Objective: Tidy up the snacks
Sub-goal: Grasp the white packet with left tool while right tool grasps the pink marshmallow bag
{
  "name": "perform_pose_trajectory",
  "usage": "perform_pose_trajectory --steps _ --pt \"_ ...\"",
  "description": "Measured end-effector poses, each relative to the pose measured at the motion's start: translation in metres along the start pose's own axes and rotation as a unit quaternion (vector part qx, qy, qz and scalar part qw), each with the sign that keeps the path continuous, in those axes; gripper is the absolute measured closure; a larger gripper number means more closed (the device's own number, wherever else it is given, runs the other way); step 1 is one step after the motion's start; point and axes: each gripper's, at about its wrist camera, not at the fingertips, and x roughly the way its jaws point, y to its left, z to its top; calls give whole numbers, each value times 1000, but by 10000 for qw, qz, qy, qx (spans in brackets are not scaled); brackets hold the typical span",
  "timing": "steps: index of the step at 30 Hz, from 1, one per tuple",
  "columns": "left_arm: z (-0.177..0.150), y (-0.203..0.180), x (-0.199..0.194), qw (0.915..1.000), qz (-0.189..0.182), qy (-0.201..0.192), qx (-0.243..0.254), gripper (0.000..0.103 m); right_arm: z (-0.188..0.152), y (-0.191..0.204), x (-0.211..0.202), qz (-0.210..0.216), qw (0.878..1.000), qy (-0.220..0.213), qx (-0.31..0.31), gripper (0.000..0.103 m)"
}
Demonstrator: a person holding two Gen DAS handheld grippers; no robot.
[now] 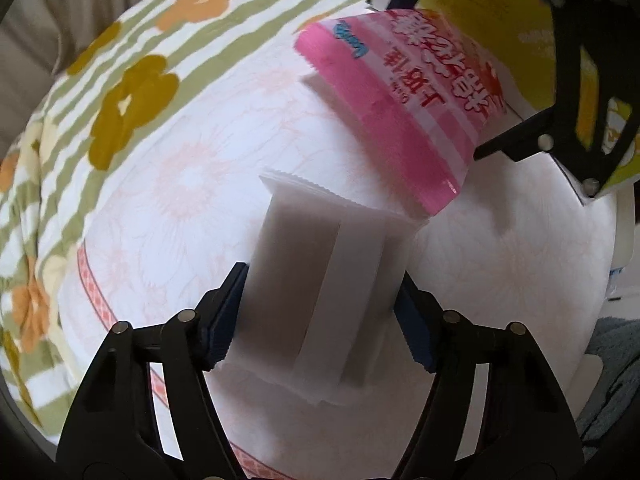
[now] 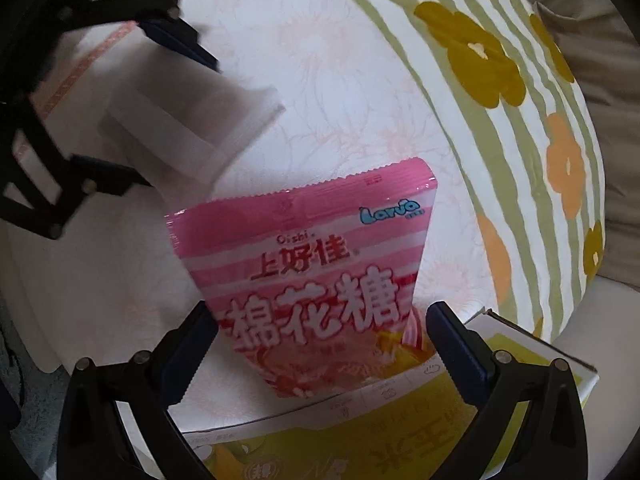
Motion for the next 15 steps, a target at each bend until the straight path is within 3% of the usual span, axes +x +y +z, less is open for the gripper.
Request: perform_pose_trajectory --steps 1,4,8,15 --pt "-2 1 -1 10000 6 -8 -27 37 1 -1 3 -6 10000 43 -17 4" --pt "-6 5 -2 9999 13 -18 -133 38 5 2 13 -22 9996 266 -109 29" --pt "-14 12 -6 9993 -33 -24 -384 38 1 3 14 -65 9995 290 -65 36" --pt "-17 23 -32 9978 -11 -128 -648 38 1 -1 -17 231 9981 -257 504 38"
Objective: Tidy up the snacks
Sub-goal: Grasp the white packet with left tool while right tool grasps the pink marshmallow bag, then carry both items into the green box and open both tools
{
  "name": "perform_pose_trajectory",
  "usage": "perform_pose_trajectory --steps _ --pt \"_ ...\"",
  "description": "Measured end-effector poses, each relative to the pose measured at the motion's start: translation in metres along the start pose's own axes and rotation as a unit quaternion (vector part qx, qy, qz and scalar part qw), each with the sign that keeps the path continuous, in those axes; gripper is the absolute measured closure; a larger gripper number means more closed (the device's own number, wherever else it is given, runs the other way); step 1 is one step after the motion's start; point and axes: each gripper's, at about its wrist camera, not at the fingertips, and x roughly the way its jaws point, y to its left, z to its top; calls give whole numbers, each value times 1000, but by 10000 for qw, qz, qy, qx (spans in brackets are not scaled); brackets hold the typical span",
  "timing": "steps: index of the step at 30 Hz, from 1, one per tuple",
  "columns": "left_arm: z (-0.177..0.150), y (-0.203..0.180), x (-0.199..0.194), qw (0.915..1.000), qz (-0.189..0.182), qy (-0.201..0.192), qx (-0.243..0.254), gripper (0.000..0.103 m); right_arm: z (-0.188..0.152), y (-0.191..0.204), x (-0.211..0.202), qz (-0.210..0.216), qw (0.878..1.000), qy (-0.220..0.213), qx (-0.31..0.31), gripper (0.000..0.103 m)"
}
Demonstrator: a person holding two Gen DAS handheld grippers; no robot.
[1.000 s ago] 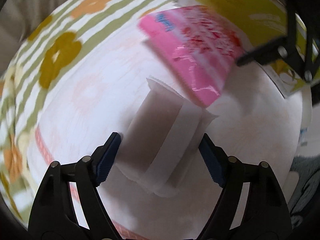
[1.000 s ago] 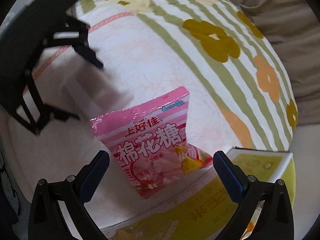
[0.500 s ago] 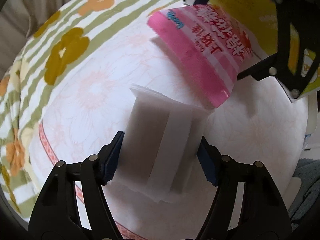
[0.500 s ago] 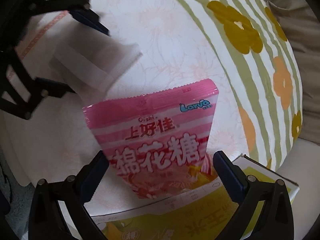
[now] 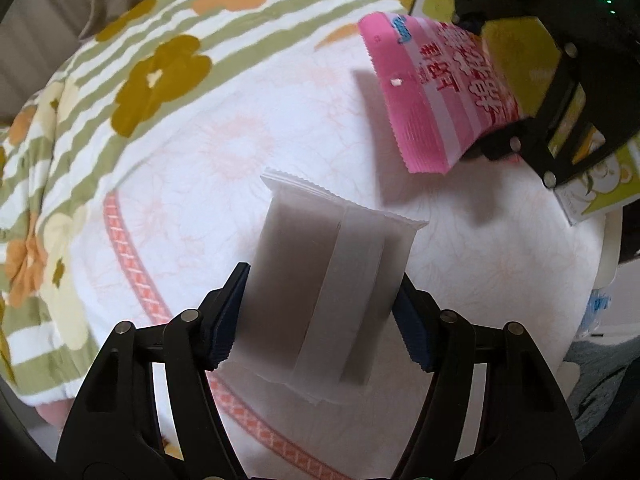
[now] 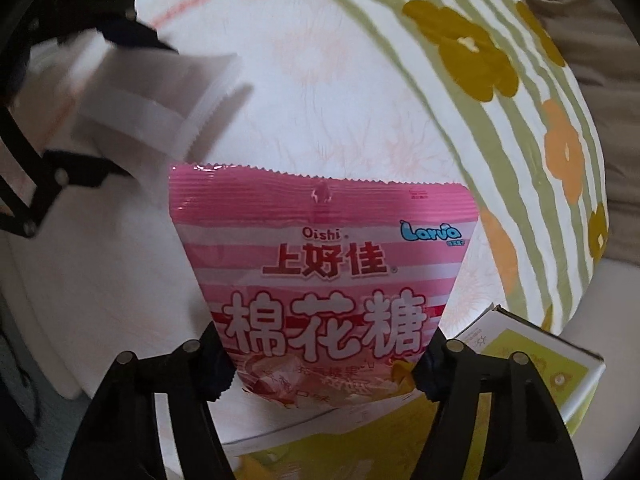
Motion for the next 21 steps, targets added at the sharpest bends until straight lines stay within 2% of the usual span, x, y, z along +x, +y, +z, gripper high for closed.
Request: perform_pose_trajectory --steps 5,11,18,21 --pt "13 6 -44 9991 194 -369 3 38 -2 -5 -43 163 9970 -475 581 38" --pt "35 0 -102 9962 254 -825 98 38 -21 -11 -108 224 9870 -1002 1240 38" --pt "68 -32 -162 9908 245 -1320 162 38 -75 -24 -178 134 9707 -1602 1785 38" --pt "86 -62 -180 9884 227 -1494 173 38 -106 -26 -197 63 9647 -1779 1941 38"
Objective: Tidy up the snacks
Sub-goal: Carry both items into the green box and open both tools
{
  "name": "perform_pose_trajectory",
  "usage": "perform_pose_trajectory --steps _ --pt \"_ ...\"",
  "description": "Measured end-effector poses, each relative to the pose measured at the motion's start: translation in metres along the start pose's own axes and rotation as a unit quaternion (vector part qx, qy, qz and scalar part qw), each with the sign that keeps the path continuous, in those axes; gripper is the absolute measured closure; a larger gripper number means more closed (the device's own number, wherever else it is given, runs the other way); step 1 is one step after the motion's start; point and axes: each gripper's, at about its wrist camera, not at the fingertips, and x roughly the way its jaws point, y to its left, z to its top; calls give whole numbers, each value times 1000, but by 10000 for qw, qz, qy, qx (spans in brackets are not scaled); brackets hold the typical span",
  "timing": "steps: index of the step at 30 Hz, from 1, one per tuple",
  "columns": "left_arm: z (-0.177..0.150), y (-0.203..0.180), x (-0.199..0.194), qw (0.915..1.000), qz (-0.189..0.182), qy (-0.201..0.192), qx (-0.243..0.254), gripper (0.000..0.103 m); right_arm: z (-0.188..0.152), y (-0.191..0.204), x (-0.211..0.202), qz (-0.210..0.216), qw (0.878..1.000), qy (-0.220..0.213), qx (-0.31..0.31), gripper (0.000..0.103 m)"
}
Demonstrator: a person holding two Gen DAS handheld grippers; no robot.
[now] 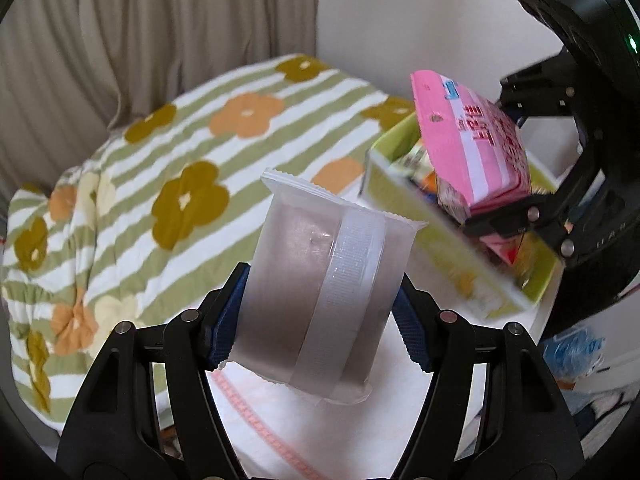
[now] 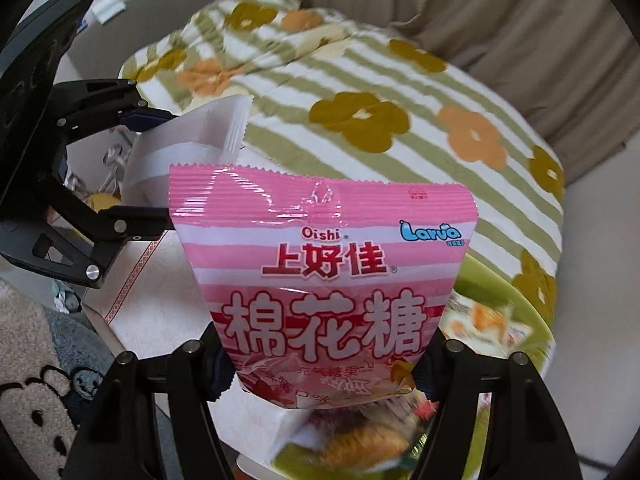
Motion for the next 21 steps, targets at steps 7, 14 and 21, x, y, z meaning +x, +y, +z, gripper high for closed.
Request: perform_pose_trajectory --steps 7,14,21 --pt "35 -81 0 9995 -179 -129 -212 38 -61 -46 -44 -236 9992 -233 236 38" --pt "56 -159 42 9968 -393 19 -695 38 -132 -100 -61 -215 9976 -301 590 38" --pt "67 -198 95 9916 -421 355 -1170 38 -172 -138 -53 -47 9935 -438 1046 38"
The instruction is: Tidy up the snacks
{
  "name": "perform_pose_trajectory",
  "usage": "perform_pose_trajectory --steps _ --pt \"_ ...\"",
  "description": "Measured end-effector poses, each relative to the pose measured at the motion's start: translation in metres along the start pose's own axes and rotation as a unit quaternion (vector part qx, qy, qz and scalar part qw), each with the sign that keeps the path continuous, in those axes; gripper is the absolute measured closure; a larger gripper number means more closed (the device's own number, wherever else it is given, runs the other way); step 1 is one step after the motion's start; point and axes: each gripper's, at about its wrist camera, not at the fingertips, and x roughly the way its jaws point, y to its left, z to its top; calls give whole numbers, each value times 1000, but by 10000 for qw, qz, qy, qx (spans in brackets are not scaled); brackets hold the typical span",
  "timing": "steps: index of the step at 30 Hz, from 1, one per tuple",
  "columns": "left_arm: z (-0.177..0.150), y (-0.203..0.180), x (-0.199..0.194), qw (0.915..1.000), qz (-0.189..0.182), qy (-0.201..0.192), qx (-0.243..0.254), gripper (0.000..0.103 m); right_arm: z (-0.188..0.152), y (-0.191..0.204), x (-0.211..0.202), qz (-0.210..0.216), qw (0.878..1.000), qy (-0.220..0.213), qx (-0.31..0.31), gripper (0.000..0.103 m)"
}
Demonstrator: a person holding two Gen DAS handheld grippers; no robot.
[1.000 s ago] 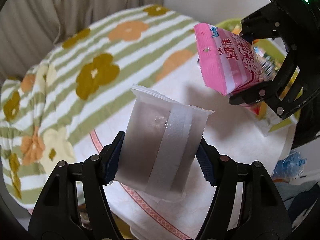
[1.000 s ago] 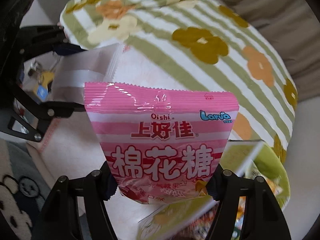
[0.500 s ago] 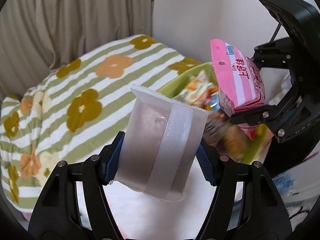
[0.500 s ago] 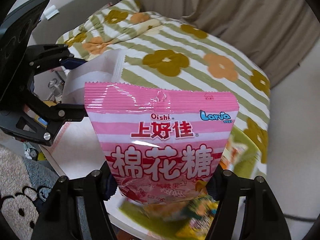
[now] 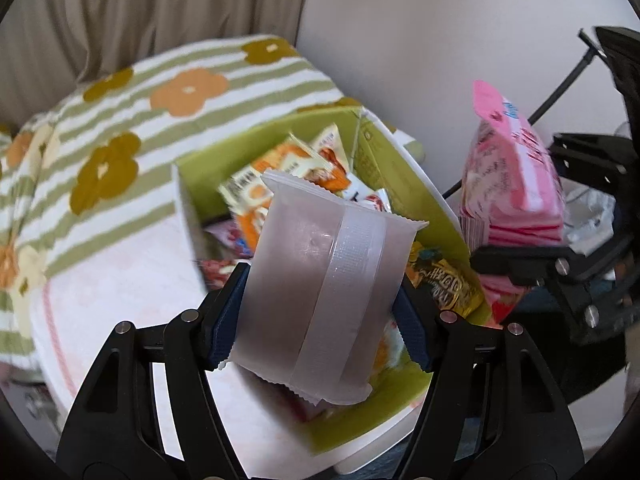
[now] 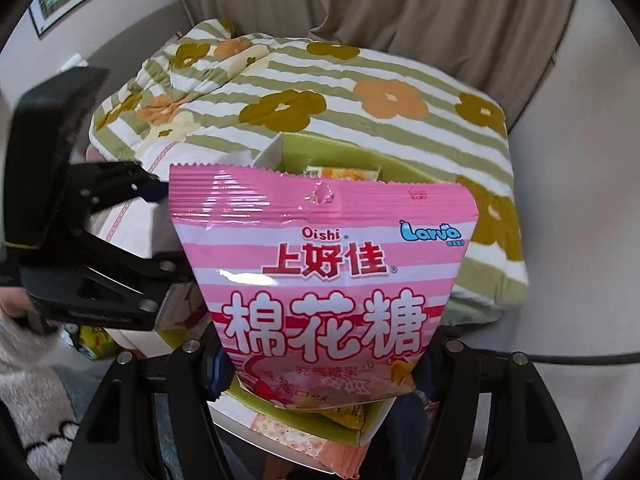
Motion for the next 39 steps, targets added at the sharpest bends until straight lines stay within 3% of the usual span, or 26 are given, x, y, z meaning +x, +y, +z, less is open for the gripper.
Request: perform_pose_trajectory --steps 7,9,10,12,13,21,25,27,29,31,35,39 --pt "9 -13 43 9989 216 410 75 38 -14 -21 14 -18 9993 39 378 38" --pt "12 -15 46 9989 224 380 147 34 -15 -26 17 39 9989 55 456 38" --pt "13 -17 45 9988 303 313 229 30 -15 -28 17 39 9989 63 460 38" --pt "14 -17 37 9982 494 147 316 2 -15 -30 19 11 9988 77 477 38" --pt "14 -17 32 9976 602 17 332 0 -14 -31 20 2 9987 87 495 38" --pt "8 9 -1 9965 789 -252 89 0 -6 -36 26 40 9979 84 639 38" --pt "5 23 -11 9958 832 -344 -166 0 2 -37 41 52 9973 335 649 38" --pt "-2 27 -14 9950 876 -374 -295 0 5 -36 51 13 9966 473 674 32" --pt "-12 32 -17 9938 944 -376 -460 0 5 -38 61 1 9962 502 706 11" --pt "-26 37 -21 9918 1028 -347 -671 0 1 -40 65 23 9959 452 789 2" --pt "-55 47 -29 9886 1099 -293 -988 0 -11 -45 57 229 9936 64 1106 2" --pt "-75 50 -43 9863 1203 -347 -1076 0 -18 -32 43 107 9931 -241 1147 2"
